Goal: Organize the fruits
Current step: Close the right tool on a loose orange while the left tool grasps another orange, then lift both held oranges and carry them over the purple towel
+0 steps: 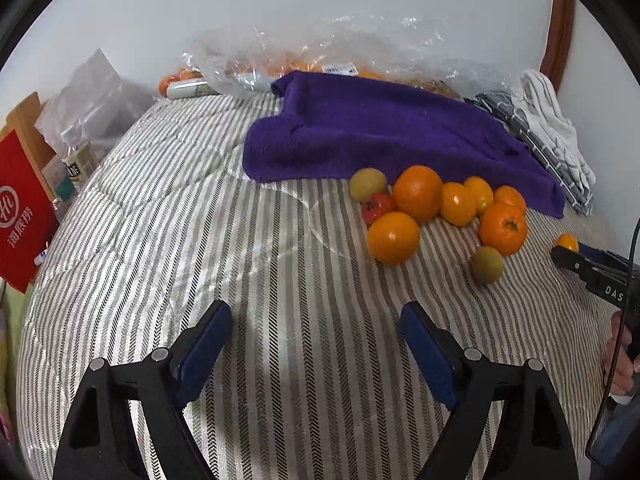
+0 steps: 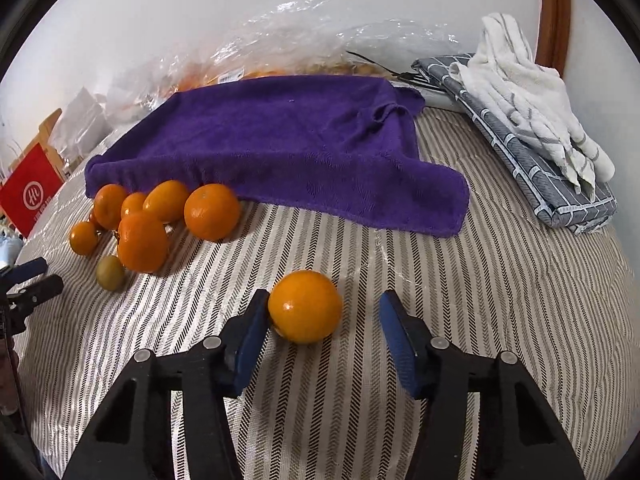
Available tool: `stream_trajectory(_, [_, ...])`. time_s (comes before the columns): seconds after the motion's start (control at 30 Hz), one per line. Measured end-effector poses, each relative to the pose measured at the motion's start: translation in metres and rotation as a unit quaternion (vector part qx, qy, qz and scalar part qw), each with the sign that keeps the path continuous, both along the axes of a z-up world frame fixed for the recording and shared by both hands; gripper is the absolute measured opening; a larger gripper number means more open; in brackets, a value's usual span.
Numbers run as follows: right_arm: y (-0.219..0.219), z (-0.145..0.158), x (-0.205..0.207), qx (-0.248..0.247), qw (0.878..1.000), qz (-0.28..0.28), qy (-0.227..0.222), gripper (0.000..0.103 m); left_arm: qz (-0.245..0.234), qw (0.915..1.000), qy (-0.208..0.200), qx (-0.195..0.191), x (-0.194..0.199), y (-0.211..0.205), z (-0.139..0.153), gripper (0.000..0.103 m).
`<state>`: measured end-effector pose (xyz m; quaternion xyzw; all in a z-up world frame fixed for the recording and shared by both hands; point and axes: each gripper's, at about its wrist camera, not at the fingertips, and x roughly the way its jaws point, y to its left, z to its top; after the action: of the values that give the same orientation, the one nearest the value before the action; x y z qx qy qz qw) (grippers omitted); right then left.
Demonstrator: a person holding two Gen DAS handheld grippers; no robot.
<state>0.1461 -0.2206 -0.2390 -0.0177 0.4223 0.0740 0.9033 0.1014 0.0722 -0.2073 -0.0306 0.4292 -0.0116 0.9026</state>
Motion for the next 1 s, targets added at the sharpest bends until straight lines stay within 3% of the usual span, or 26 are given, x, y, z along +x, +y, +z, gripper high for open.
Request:
stream_trajectory(0.07, [0.001, 0.000, 0.000, 0.002, 1.000, 0.010, -0.001, 0.045, 0.001, 1.0000, 0.004, -0.007, 0.003, 0.001, 0.000, 0.086])
stream_trajectory(0.23, [0.005, 0.000, -0.001, 0.001, 1.000, 0.025, -0.003, 0.036, -0.004, 0.9996, 0.006, -0.027, 0.005, 0.003, 0.001, 0.086])
stream_trajectory(0.37, [0.005, -0.001, -0.002, 0.001, 1.000, 0.026, -0.005, 0.036, -0.016, 0.9981, 0.003, -0.059, 0.011, -0.001, 0.006, 0.086])
stream_trajectory(0.43, [0.004, -0.002, -0.003, -0.001, 1.000, 0.025, -0.006, 0.036, -0.018, 0.9984, 0.003, -0.055, 0.017, -0.007, 0.008, 0.084])
stream_trajectory(0.63, [0.009, -0.003, -0.007, -0.027, 0.999, 0.021, -0.011, 0.036, -0.030, 0.9992, 0.004, -0.025, 0.037, -0.031, 0.003, 0.065])
stream_trajectory(0.7, [0.007, -0.003, -0.007, -0.026, 0.999, 0.018, -0.011, 0.036, -0.032, 0.9988, 0.008, -0.037, 0.040, -0.033, -0.001, 0.055])
stream_trajectory(0.87, [0.003, -0.004, -0.006, -0.017, 1.000, 0.013, -0.010, 0.036, -0.027, 0.9975, -0.014, -0.064, 0.041, -0.028, -0.001, 0.044])
stream_trajectory(0.93, [0.003, -0.004, -0.006, -0.021, 1.000, 0.008, -0.011, 0.036, -0.033, 0.9959, -0.014, -0.083, 0.042, -0.025, -0.002, 0.032])
stream_trajectory(1.0, [0.004, -0.004, -0.007, -0.020, 1.000, 0.008, -0.012, 0.036, -0.034, 0.9946, -0.014, -0.097, 0.042, -0.022, -0.003, 0.031])
